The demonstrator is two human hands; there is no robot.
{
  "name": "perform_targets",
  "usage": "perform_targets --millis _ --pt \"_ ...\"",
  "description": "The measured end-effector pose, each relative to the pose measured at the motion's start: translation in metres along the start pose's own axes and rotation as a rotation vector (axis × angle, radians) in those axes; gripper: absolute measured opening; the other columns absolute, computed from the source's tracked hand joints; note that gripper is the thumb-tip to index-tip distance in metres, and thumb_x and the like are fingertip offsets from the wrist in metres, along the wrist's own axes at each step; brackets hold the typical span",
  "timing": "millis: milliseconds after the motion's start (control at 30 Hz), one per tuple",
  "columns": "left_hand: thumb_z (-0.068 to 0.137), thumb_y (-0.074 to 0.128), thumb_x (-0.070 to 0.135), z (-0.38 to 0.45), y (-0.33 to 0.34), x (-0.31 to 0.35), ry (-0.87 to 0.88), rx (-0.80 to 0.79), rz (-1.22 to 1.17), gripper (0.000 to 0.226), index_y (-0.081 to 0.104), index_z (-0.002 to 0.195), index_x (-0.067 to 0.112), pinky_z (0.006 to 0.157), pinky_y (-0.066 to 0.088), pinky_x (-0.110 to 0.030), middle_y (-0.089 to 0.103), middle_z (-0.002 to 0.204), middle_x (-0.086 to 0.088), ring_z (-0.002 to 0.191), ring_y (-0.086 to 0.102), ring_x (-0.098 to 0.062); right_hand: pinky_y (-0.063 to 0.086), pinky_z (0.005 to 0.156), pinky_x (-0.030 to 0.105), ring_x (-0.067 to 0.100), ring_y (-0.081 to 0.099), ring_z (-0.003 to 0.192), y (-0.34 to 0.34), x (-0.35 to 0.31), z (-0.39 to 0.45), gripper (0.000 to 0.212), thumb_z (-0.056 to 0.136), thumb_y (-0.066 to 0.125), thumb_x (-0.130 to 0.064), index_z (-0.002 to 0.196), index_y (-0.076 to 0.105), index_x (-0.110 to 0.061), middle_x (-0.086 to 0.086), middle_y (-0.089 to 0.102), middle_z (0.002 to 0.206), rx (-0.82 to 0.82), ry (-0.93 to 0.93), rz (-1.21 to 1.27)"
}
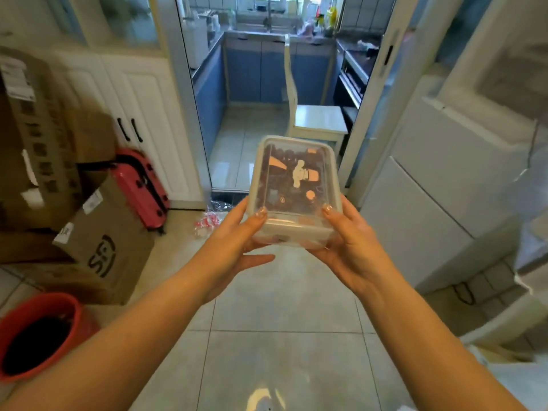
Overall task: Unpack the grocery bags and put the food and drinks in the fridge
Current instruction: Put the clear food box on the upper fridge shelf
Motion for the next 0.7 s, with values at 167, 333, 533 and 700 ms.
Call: perform_targets --millis 167,333,533,700 --pt "0.073 0.056 0.049 0.099 0.016 0.051 0.071 -0.024 -0.024 0.053 0.051 0.123 0.033 0.091 0.051 -0.046 0.064 0.116 -0.002 0.100 0.067 -0.020 0.056 0.082 0.042 0.027 0.064 0.105 -0.005 -0.074 0.074 0.044 0.083 0.059 -0.020 0.126 0.055 -0.023 0.005 0.067 0.115 0.010 -0.119 -0.041" --pt "0.070 0.056 0.049 0.208 0.042 0.097 0.134 -0.125 -0.050 0.046 0.056 0.112 0.032 0.087 0.053 -0.043 0.067 0.111 -0.001 0.098 0.067 -0.020 0.057 0.075 0.034 0.026 0.065 0.102 -0.013 -0.143 0.147 0.046 0.077 0.058 -0.018 0.123 0.057 -0.012 0.011 0.067 0.114 0.025 -0.248 -0.009" --pt "0.073 0.057 0.050 0.352 0.096 0.169 0.190 -0.338 -0.021 0.041 0.055 0.108 0.030 0.094 0.048 -0.050 0.072 0.098 -0.003 0.095 0.068 -0.022 0.058 0.077 0.039 0.024 0.068 0.095 -0.042 -0.241 0.230 0.033 0.074 0.060 -0.021 0.106 0.061 -0.015 0.006 0.071 0.101 0.226 -0.455 -0.024" --pt "0.075 0.055 0.051 0.457 0.169 0.236 0.245 -0.543 -0.017 0.039 0.051 0.108 0.030 0.090 0.051 -0.046 0.068 0.100 -0.007 0.089 0.070 -0.020 0.058 0.076 0.041 0.020 0.069 0.090 -0.069 -0.339 0.281 0.018 0.091 0.052 -0.017 0.105 0.063 -0.013 0.003 0.073 0.094 0.413 -0.670 -0.111"
Point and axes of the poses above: each hand's wrist, its own z-axis towards the middle knuckle, its own y-axis out of the palm, x = y × z, the point moved 10 cm from there along z, towards the middle knuckle
